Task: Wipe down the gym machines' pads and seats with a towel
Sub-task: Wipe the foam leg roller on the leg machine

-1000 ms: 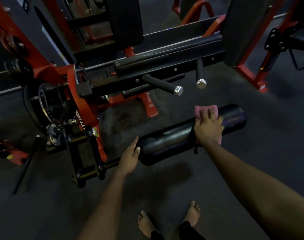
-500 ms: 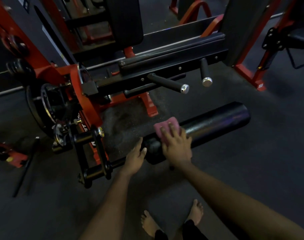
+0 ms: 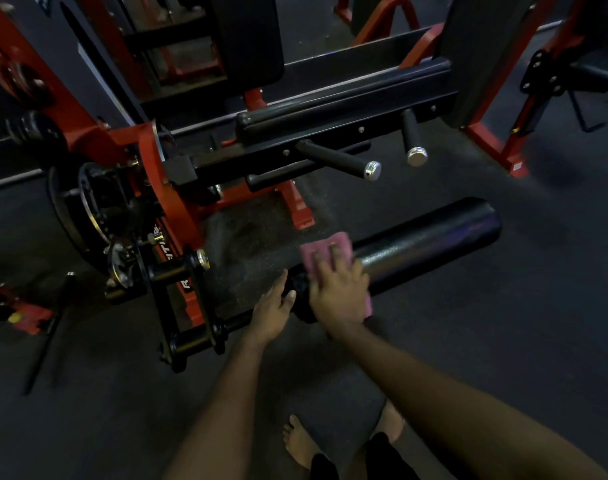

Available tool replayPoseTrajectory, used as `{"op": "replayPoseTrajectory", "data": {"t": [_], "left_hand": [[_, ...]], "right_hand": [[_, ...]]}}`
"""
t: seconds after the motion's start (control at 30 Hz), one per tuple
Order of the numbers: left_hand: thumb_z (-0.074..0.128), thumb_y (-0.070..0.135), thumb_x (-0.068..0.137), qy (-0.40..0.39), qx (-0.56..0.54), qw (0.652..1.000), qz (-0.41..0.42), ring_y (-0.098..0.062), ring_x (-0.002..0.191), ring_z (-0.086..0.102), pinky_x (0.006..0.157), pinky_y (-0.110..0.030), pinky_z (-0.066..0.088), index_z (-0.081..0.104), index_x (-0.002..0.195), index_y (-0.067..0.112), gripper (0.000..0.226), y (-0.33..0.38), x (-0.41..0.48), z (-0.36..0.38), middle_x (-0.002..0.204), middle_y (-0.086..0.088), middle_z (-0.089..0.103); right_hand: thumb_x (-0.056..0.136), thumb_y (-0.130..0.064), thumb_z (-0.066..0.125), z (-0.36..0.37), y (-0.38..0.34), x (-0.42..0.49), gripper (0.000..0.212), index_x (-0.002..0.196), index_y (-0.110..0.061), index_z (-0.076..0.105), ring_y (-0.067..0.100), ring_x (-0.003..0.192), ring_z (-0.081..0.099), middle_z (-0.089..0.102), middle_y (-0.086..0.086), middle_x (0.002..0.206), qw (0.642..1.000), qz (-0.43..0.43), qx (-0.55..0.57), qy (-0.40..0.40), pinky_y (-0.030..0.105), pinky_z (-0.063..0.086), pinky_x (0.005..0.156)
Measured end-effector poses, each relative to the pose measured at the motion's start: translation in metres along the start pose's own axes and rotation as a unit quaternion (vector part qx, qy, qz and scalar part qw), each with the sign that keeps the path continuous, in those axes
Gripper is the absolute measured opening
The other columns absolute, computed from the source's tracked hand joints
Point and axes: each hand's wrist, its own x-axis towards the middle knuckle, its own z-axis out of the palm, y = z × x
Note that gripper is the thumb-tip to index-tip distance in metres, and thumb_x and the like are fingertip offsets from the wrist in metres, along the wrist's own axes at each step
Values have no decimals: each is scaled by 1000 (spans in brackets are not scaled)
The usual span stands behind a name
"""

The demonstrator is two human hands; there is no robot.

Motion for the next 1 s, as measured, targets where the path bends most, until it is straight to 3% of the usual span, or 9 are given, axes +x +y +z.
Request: {"op": "replayPoseTrajectory", "data": {"t": [0.13, 0.27, 0.33, 0.4, 0.47, 0.57, 0.67, 0.87, 1.0], "left_hand": [[44, 27, 102, -13, -6, 1000, -8, -28, 126, 56, 110, -42, 41, 56, 138, 13, 40, -4, -3, -5, 137, -12, 60], [50, 16, 104, -39, -34, 999, 1, -18, 140, 44, 117, -37, 36, 45, 151, 24, 48, -9, -2, -13, 152, 1, 48], [56, 19, 102, -36, -42, 998, 13, -13, 148, 31, 123, -39, 27, 36, 156, 29, 59, -10, -2, -13, 160, 6, 36], [62, 26, 98, -28, -53, 998, 13, -13, 146, 35, 122, -42, 29, 37, 154, 35, 63, -12, -3, -9, 159, 8, 39], [63, 36, 92, -5, -52, 999, 14, -14, 140, 45, 118, -46, 36, 41, 148, 42, 60, -18, -2, -4, 152, 8, 49], [64, 35, 92, 12, -46, 998, 36, -11, 136, 50, 115, -42, 39, 44, 147, 39, 59, -13, -5, -4, 148, 9, 52], [64, 31, 95, 11, -45, 998, 40, -9, 135, 48, 114, -36, 38, 43, 149, 37, 58, -11, -7, -4, 149, 11, 50], [66, 42, 91, 8, -67, 998, 6, -11, 144, 39, 121, -46, 30, 39, 153, 36, 68, -20, 0, -3, 156, 8, 43], [64, 57, 82, 12, -70, 997, 14, -8, 143, 40, 121, -47, 31, 39, 151, 39, 76, -21, 1, -2, 155, 12, 44]], "right_hand": [[98, -48, 44, 18, -35, -33, 61, 157, -37, 32, 42, 143, 33, 19, 2, 169, 995, -82, 30, -42, 54, 42, 103], [100, -49, 46, 15, 9, -49, 72, 161, -46, 7, 36, 156, 9, -7, -8, 171, 994, -106, 15, -31, 59, 24, 118], [102, -48, 48, 14, 24, -58, 75, 161, -46, 3, 33, 157, -4, -12, -8, 171, 992, -120, 29, -34, 61, 16, 122], [103, -51, 43, 15, 22, -48, 71, 161, -43, 3, 32, 157, -10, -12, -5, 171, 990, -135, 26, -35, 59, 9, 124], [103, -53, 38, 14, 8, -20, 65, 162, -40, 13, 33, 157, -4, 0, 0, 172, 991, -127, 8, -35, 56, 10, 123], [97, -49, 40, 2, -16, 27, 51, 146, -34, 42, 36, 146, 27, 36, 7, 158, 993, -90, -20, -73, 58, 31, 112], [95, -48, 41, -4, -24, 42, 45, 136, -30, 49, 34, 137, 39, 47, 6, 146, 992, -85, -28, -92, 58, 38, 106], [104, -52, 42, 16, 18, -34, 70, 163, -37, 7, 32, 158, -4, -1, 2, 172, 990, -136, 27, -4, 55, 8, 125], [104, -55, 36, 20, 19, -27, 68, 163, -36, 8, 33, 157, -5, -2, 3, 172, 992, -129, 14, -9, 55, 6, 126]]}}
